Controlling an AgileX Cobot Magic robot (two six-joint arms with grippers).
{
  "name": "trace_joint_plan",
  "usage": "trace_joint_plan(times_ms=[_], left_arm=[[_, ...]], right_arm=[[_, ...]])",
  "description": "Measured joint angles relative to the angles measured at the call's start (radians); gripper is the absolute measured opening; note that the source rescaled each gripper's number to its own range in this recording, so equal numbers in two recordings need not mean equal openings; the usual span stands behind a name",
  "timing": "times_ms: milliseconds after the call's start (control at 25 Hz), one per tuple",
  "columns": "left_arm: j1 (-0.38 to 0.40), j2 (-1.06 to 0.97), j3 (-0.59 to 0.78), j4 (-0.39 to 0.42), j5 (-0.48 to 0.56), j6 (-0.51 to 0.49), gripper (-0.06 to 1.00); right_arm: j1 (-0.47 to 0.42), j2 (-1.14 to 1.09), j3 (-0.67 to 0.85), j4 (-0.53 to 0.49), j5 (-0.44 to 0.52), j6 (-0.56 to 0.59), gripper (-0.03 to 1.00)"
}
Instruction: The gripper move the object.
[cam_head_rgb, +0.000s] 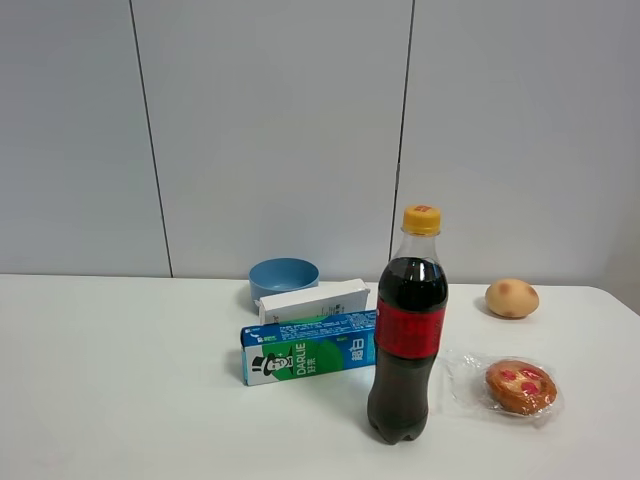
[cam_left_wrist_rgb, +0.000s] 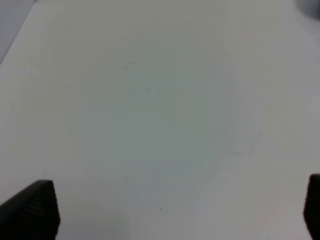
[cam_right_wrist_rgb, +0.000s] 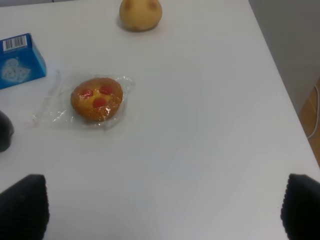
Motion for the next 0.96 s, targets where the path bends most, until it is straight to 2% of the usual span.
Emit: trace_joint_plan(times_ms=[960], left_arm=[[0.0, 0.0, 0.0, 0.0, 0.0, 0.0, 1.0]], right_arm=[[0.0, 0.0, 0.0, 0.0, 0.0, 0.0, 1.0]])
